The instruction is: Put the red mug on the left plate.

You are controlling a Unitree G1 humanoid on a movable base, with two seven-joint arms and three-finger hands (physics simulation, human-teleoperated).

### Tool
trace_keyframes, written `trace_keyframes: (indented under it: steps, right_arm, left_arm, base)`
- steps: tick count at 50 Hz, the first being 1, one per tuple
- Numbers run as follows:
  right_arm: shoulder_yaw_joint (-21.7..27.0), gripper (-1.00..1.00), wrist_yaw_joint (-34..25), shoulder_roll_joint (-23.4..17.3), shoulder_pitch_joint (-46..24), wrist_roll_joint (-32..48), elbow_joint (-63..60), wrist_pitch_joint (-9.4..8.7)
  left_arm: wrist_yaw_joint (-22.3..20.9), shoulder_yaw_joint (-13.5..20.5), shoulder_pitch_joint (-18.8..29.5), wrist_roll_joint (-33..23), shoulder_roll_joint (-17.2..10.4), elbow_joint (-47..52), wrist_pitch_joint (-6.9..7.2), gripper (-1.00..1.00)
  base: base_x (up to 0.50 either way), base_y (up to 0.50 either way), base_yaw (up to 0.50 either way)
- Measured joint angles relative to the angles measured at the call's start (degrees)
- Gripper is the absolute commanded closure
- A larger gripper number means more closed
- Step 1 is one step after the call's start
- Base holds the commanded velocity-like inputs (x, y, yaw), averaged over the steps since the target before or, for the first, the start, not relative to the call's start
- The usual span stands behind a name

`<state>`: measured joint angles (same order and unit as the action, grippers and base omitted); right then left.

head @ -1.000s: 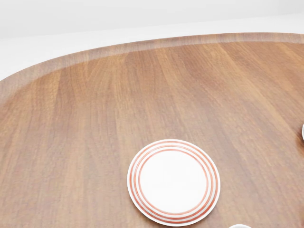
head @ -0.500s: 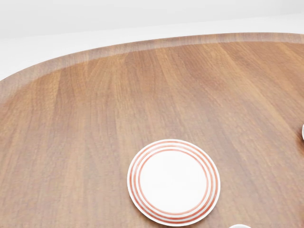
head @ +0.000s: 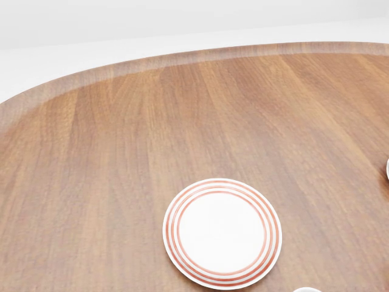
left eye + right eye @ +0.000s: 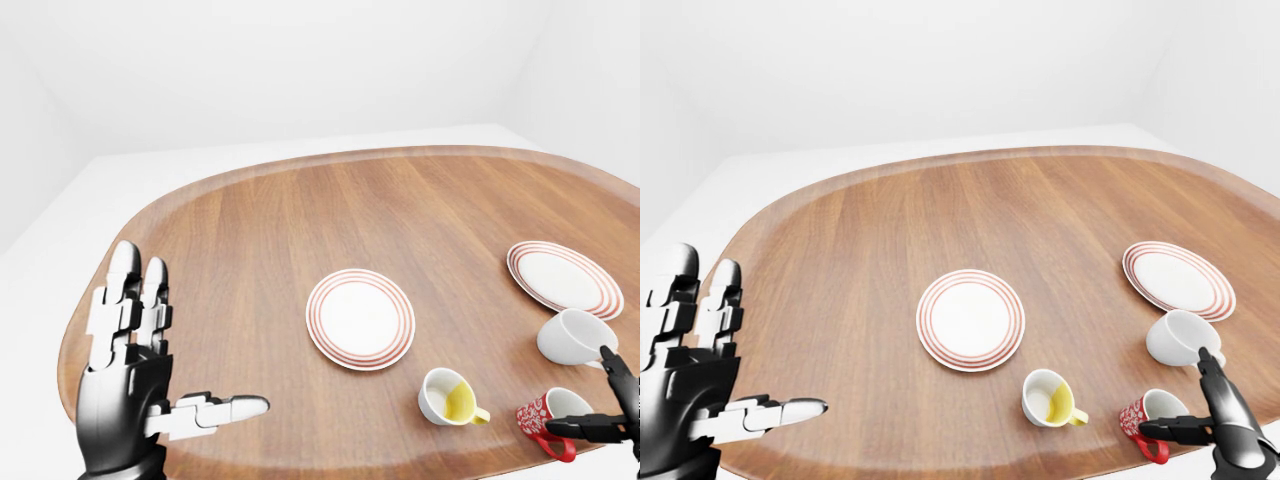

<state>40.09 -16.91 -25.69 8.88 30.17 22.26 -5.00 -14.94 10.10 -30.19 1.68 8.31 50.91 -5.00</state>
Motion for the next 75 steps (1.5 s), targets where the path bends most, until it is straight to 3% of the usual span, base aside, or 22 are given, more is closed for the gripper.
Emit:
trace_keyframes:
  steps: [14,15,16,17,23,53,68,75]
  right_arm:
    - [-3.82,-1.0,3.34,-2.01,-1.07,-3.3,6.42,0.0]
    - [-3.99,-0.35,3.49,-2.09,-1.06,-3.42,6.66,0.0]
    - [-4.11,0.55,3.48,-2.18,-1.05,-3.55,6.8,0.0]
    - [-4.23,1.0,3.23,-2.28,-1.09,-3.82,6.81,0.0]
    - [-4.88,1.0,1.65,-2.72,-1.05,-4.94,5.87,0.1]
    - [-4.57,1.0,5.76,-2.1,-0.59,-4.98,5.75,0.0]
    - [0.76,1.0,4.55,1.07,-2.99,-6.59,-12.43,0.0]
    - [-1.84,1.0,5.15,1.25,-7.79,-6.99,-18.24,0.0]
  left_arm:
    - [-0.1,0.15,-0.08,0.16,0.05,0.09,0.0,-1.0]
    - [-0.11,0.16,-0.09,0.18,0.06,0.11,0.0,-1.0]
    - [-0.13,0.18,-0.1,0.19,0.07,0.13,0.0,-1.0]
    - [-0.15,0.19,-0.11,0.2,0.09,0.14,0.0,-1.0]
    - [-0.28,0.3,-0.2,0.29,0.2,0.22,0.0,-1.0]
    - [-0.56,0.57,-0.25,0.52,0.47,0.24,0.0,-1.0]
    - [-0.61,0.63,-0.28,0.58,0.5,0.21,0.0,-1.0]
    - [-0.66,0.72,-0.25,0.62,0.54,0.16,0.0,-1.0]
  base:
    - [0.0,0.0,0.0]
    - [0.0,0.0,0.0]
    - [0.0,0.0,0.0]
    - [0.0,0.0,0.0]
    - [0.0,0.0,0.0]
    - [0.0,0.0,0.0]
    - [0.0,0.0,0.0]
    - [0.0,0.0,0.0]
